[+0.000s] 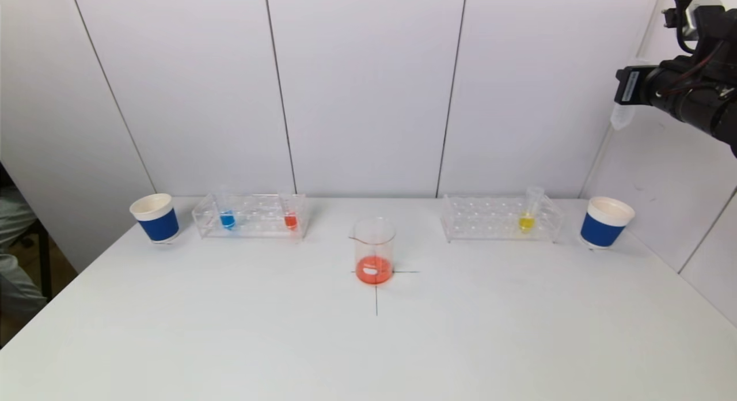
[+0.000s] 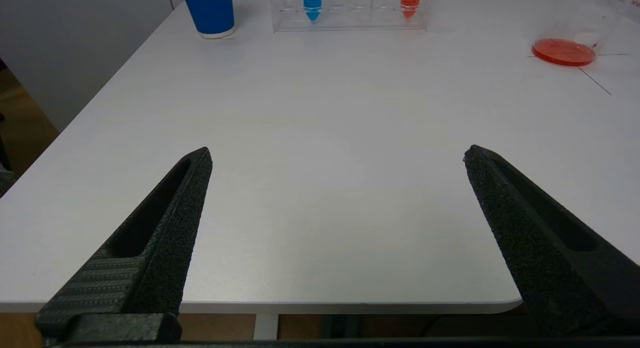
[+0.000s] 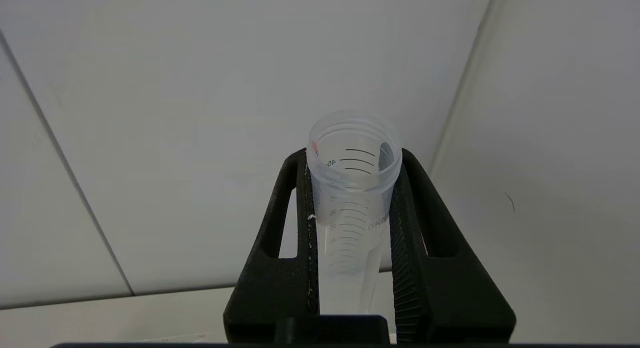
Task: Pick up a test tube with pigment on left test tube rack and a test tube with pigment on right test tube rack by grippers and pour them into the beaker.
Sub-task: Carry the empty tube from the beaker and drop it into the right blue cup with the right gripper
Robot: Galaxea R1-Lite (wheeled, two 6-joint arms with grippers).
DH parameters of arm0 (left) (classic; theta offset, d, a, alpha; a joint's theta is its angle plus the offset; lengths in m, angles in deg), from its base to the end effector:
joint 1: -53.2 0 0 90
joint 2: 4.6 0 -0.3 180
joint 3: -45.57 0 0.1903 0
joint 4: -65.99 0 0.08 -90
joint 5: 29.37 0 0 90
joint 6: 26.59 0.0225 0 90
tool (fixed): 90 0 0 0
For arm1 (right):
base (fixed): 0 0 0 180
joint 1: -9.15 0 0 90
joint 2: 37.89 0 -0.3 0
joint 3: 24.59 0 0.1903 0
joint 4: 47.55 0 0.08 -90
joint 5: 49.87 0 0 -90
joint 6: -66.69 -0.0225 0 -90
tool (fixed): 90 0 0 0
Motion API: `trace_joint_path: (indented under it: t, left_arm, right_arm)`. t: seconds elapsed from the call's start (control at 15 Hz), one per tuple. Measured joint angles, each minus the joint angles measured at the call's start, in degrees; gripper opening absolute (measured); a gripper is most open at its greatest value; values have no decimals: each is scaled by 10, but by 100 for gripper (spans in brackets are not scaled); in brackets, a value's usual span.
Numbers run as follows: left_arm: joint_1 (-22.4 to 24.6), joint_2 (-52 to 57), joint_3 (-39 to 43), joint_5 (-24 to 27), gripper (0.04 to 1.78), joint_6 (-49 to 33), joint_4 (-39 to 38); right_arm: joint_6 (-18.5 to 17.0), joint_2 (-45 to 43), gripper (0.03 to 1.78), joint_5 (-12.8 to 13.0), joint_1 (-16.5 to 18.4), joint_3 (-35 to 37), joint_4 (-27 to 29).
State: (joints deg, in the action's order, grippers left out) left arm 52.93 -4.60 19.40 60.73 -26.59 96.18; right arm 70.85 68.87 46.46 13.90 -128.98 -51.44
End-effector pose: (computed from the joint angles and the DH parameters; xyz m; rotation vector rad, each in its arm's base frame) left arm -0.0270 0.0001 0.0767 0.0001 0.0702 -0.0065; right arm 0.3775 -0.0339 0.2821 -0.0720 -0.0195 -0.1943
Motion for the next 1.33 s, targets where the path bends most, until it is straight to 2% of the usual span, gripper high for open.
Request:
trace_joint_path:
  t: [0.33, 0.67, 0.93, 1.33]
  left_arm:
    - [0, 0, 0, 0, 176, 0, 0]
    - [0, 0, 0, 0, 176, 0, 0]
    - [0, 0, 0, 0, 176, 0, 0]
    - [0, 0, 0, 0, 176, 0, 0]
  right_arm:
    - [-28, 33, 47, -6, 56, 6, -11]
    - [-34, 75, 47, -4, 77, 34, -24]
    - [-31, 111, 47, -6, 80, 86, -148]
    - [-33, 156, 47, -6, 89, 136, -218]
